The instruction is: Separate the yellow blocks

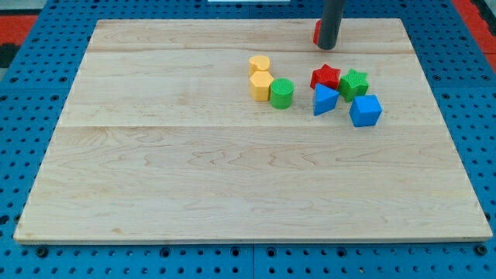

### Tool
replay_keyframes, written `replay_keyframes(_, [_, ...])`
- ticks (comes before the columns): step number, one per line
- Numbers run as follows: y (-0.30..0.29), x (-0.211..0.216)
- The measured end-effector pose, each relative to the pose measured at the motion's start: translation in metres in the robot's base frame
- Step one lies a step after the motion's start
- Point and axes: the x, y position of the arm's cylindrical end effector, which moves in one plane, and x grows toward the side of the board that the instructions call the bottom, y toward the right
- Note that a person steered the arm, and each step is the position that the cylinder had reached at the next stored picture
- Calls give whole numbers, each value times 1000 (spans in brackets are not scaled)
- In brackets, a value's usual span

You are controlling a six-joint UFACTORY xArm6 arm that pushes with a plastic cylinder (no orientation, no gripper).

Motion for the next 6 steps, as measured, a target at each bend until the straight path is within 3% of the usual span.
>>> replay_keyframes(3, [-94,81])
replay_keyframes(4, [-155,69])
replay_keyframes(6, [-215,53])
